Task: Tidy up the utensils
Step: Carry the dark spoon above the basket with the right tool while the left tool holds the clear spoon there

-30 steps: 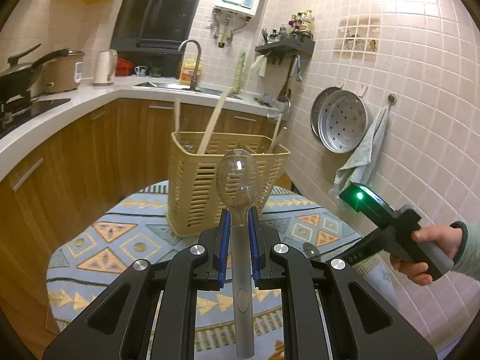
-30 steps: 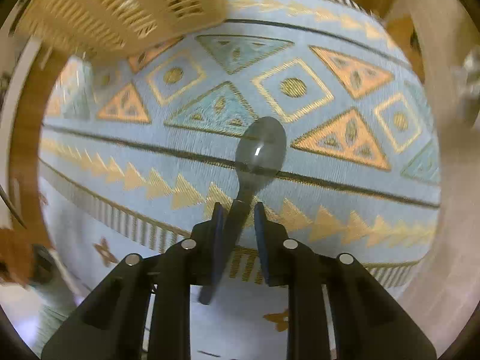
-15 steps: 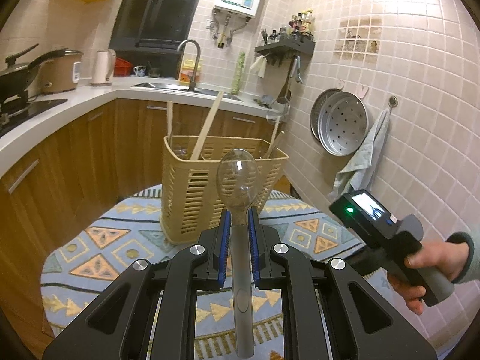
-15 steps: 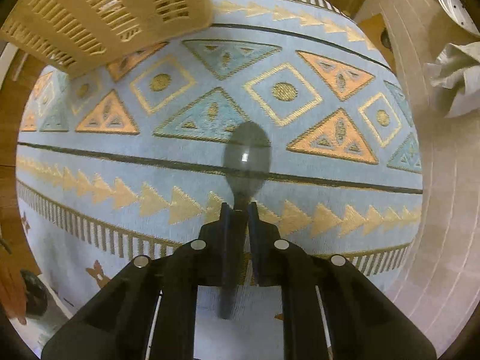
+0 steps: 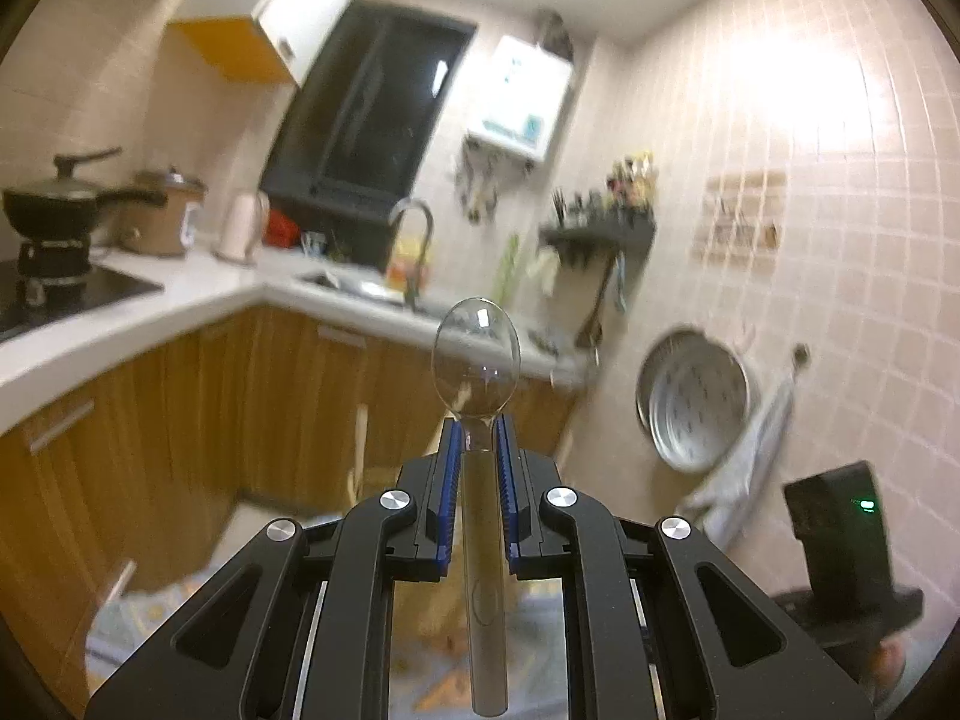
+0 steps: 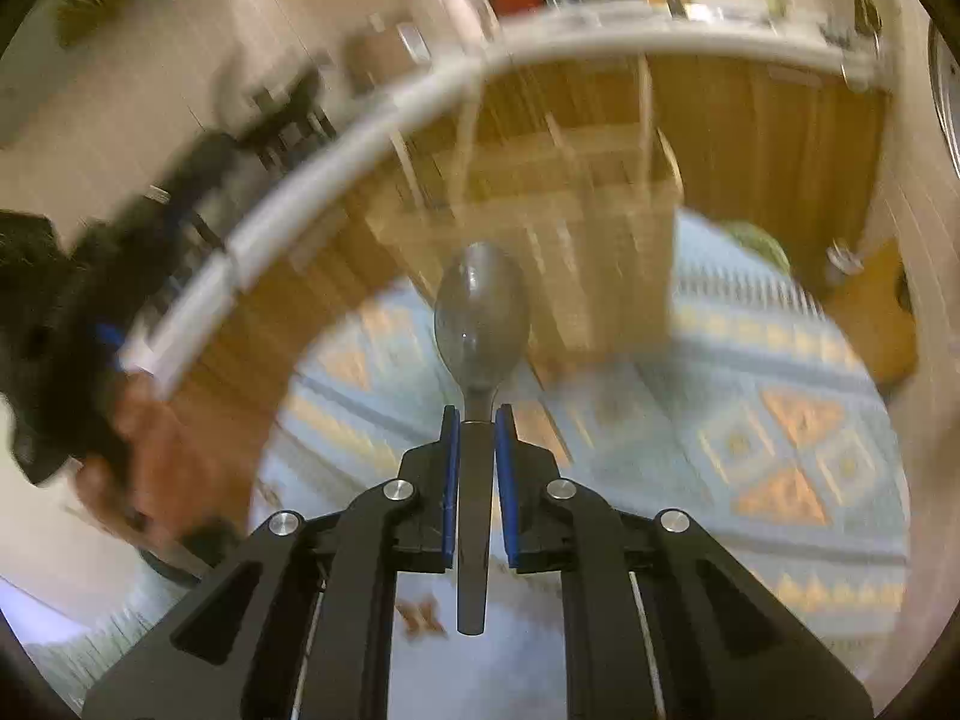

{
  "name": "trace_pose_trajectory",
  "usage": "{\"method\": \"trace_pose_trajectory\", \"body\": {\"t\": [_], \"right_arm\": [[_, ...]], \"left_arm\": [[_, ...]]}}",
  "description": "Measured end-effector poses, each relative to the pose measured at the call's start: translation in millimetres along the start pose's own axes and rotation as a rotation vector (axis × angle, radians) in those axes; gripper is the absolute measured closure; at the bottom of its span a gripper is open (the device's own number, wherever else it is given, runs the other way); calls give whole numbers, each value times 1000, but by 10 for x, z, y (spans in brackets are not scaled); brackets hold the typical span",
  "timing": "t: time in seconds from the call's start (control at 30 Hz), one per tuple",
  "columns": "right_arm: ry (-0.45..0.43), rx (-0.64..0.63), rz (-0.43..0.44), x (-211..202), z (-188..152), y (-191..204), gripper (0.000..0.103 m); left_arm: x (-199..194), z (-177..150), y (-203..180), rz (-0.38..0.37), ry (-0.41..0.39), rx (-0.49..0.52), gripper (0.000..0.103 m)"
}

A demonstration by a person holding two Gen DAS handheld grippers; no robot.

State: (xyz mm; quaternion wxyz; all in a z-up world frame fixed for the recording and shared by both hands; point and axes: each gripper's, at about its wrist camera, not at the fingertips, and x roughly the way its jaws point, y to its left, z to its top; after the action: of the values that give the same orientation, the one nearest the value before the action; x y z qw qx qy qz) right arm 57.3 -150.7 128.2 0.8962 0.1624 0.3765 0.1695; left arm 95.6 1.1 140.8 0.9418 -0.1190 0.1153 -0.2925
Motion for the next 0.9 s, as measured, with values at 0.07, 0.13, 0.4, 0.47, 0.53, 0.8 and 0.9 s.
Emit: {"method": "trace_pose_trajectory", "body": {"t": [0.07,0.13,0.4,0.47,0.53,0.8,0.9], "right_arm": [[-75,-20,19,5,177,-143,93],[-146,-17,67,15,376,-206,93],[-420,-1,43,-131,986,-480,93],[-490,-24,-35,-226,1003,-569,93],[-521,-48,-93,-178,1025,-598,93],[-526,-112,-212,344,840,-809,93],[-521,-117,-226,422,741,-861,93]], "left_arm": [[91,70,-60,28,-47,8,92],[181,117,-106,59,-82,25,92],[591,102,-224,184,-185,141,93],[687,71,-205,214,-205,155,93],[766,48,-169,219,-199,154,93],[973,-153,-31,262,-178,149,92],[998,-217,-37,288,-183,173,92]]}}
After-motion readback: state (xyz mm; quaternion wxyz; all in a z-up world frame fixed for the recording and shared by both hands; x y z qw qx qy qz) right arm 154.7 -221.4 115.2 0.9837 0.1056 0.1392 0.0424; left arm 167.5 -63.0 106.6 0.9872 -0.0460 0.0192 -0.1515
